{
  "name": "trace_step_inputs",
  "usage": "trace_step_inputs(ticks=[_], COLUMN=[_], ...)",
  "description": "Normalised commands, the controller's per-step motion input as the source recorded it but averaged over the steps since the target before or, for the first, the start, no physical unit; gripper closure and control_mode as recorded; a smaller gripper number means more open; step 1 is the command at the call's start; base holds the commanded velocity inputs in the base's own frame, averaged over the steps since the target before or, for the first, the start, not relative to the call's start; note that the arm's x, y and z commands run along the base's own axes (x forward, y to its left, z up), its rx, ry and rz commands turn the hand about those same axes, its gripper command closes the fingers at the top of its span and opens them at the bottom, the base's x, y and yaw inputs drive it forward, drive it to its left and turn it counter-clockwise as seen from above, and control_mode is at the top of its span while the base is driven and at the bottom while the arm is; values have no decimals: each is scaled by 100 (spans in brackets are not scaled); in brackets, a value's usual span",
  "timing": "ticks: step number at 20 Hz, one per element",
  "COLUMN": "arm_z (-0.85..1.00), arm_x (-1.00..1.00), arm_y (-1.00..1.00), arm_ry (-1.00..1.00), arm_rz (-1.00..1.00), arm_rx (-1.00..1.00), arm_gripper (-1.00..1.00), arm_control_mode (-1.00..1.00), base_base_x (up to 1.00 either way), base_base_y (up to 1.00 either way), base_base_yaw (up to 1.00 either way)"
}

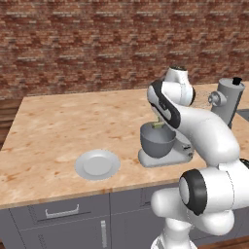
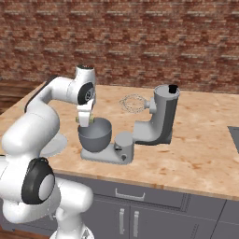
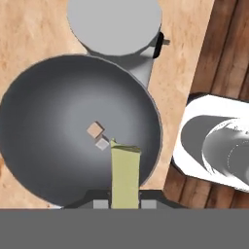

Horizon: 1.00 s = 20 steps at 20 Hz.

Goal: Add butter and sugar cubes to the stand mixer bowl and then turn on the stand mixer to begin making frosting.

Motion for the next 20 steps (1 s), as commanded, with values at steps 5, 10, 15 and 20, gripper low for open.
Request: trace_step_inputs(ticks=[5,10,15,20], arm_z=[-58,-42,-28,-23], arm_x=[0,0,6,24], arm_y=[0,0,0,-4], arm_ry=[0,0,0,0], arm_rz=[0,0,0,0], arm_rx=[0,-2,-2,-2], arm_gripper=[100,100,100,100], arm_control_mode=[-100,-100,-100,-100], base_base_x=[0,0,0,0], base_base_y=[0,0,0,0], base_base_yaw=[0,0,0,0])
